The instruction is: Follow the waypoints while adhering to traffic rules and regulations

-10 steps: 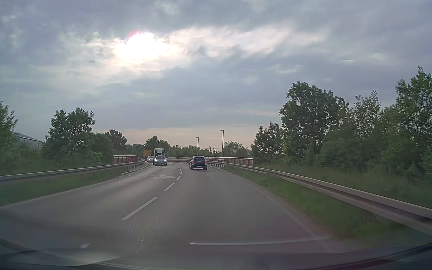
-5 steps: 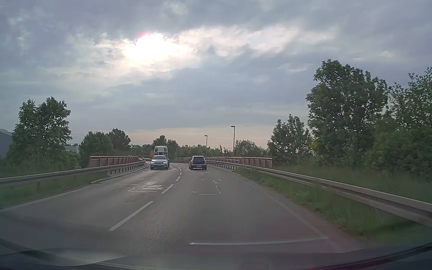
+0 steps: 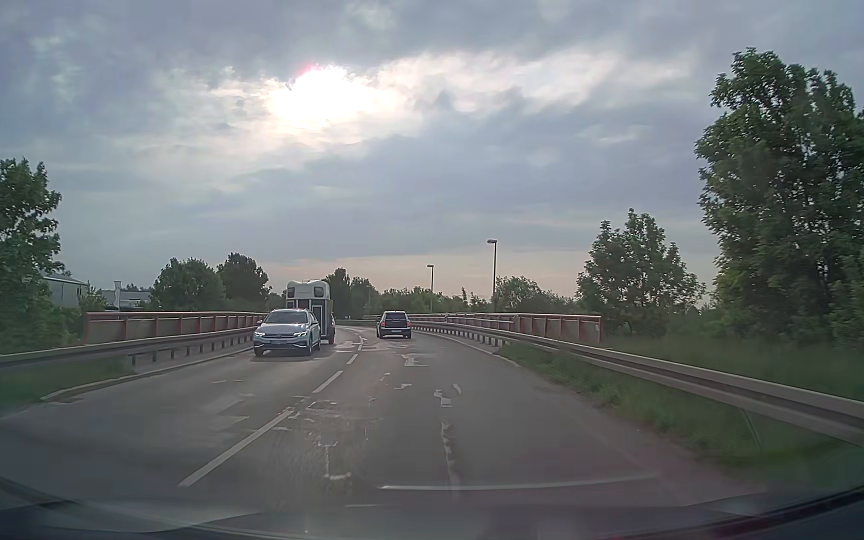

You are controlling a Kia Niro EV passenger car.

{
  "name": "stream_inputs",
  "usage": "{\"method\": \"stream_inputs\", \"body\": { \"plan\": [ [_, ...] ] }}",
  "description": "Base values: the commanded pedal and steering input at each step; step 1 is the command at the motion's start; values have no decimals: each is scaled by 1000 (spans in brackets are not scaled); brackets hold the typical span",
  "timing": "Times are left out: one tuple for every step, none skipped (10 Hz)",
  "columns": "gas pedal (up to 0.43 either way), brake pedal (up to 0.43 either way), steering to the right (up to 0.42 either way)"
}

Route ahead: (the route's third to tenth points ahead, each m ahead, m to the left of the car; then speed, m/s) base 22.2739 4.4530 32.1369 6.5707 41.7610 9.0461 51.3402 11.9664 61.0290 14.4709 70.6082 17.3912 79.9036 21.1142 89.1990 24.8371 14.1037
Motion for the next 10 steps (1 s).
{"method": "stream_inputs", "body": {
  "plan": [
    [189, 0, -26],
    [189, 0, -26],
    [189, 0, -26],
    [189, 0, -26],
    [189, 0, -26],
    [189, 0, -26],
    [189, 0, -26],
    [177, 0, -26],
    [177, 0, -26],
    [177, 0, -26]
  ]
}}
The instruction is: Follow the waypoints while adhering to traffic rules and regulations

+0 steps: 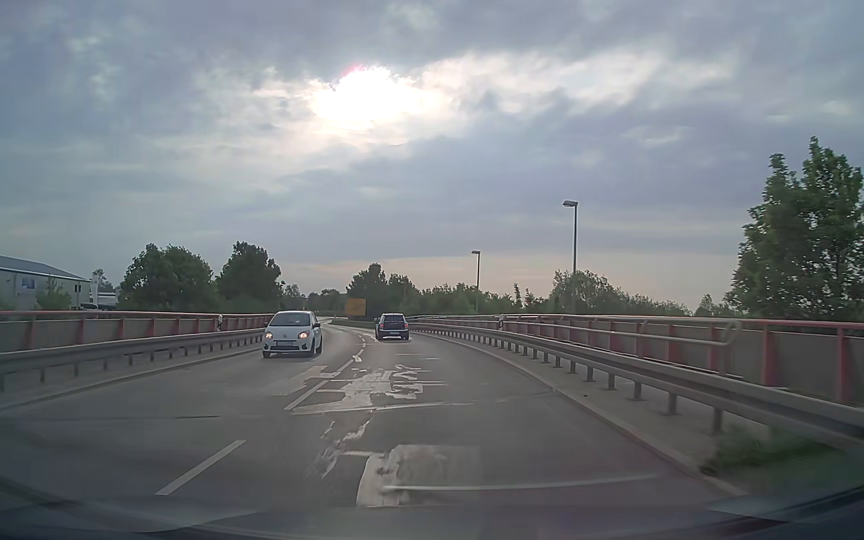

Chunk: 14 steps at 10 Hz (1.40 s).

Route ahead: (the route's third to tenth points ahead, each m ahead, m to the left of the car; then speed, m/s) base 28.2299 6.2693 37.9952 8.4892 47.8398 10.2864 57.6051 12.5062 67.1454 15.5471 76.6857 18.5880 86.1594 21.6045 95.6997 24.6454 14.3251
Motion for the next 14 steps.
{"method": "stream_inputs", "body": {
  "plan": [
    [177, 0, -26],
    [177, 0, -26],
    [177, 0, -26],
    [177, 0, -26],
    [177, 0, -26],
    [169, 0, -26],
    [169, 0, -25],
    [177, 0, -25],
    [177, 0, -25],
    [189, 0, -25],
    [189, 0, -25],
    [189, 0, -25],
    [189, 0, -25],
    [177, 0, -25]
  ]
}}
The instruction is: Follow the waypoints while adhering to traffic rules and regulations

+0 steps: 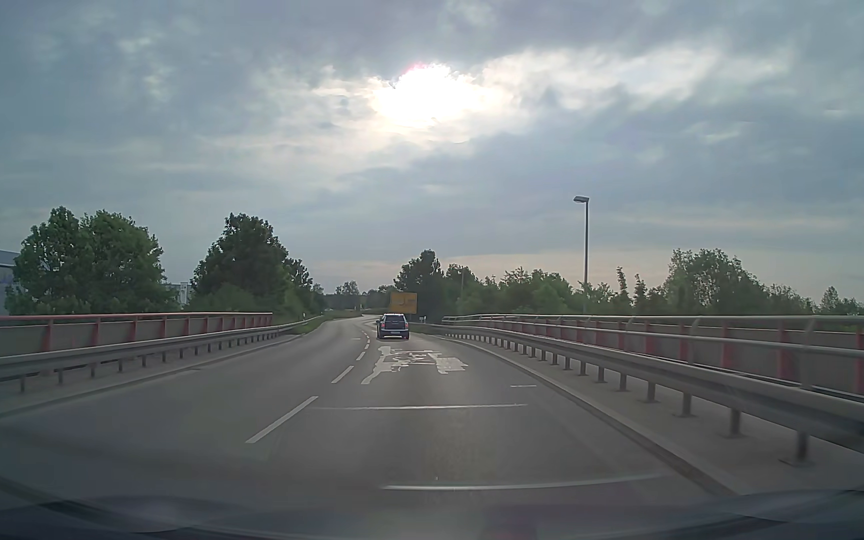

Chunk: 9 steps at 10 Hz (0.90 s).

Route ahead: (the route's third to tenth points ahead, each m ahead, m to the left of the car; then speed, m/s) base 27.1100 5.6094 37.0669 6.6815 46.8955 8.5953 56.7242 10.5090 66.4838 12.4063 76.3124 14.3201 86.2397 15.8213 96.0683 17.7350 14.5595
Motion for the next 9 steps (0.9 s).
{"method": "stream_inputs", "body": {
  "plan": [
    [169, 0, -25],
    [169, 0, -25],
    [169, 0, -25],
    [169, 0, -25],
    [169, 0, -25],
    [169, 0, -25],
    [169, 0, -25],
    [169, 0, -25],
    [169, 0, -25]
  ]
}}
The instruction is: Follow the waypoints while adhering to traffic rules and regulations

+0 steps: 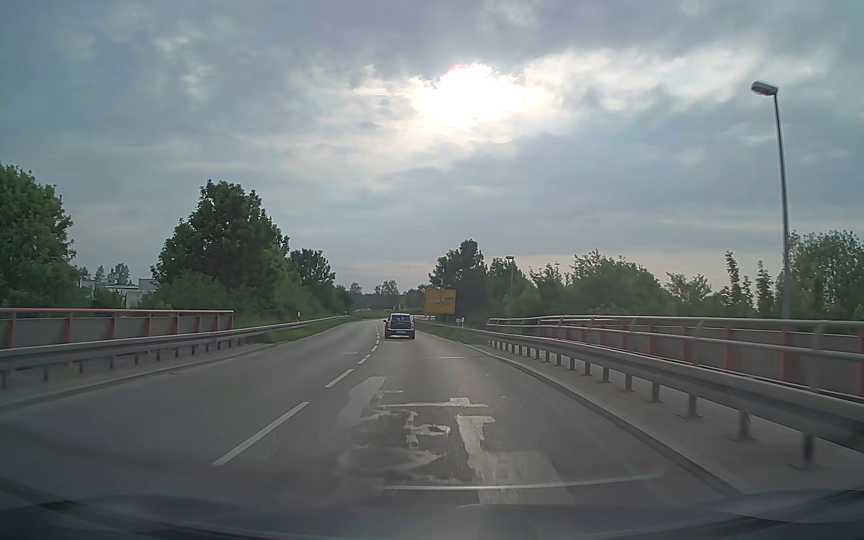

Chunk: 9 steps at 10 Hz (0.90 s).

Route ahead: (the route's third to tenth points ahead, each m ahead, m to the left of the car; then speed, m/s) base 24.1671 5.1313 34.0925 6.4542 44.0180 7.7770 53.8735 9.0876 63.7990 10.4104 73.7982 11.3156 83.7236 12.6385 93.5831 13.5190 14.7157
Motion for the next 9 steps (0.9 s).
{"method": "stream_inputs", "body": {
  "plan": [
    [169, 0, -25],
    [169, 0, -25],
    [157, 0, -25],
    [157, 0, -23],
    [130, 0, -21],
    [130, 0, -19],
    [130, 0, -18],
    [130, 0, -18],
    [118, 0, -17]
  ]
}}
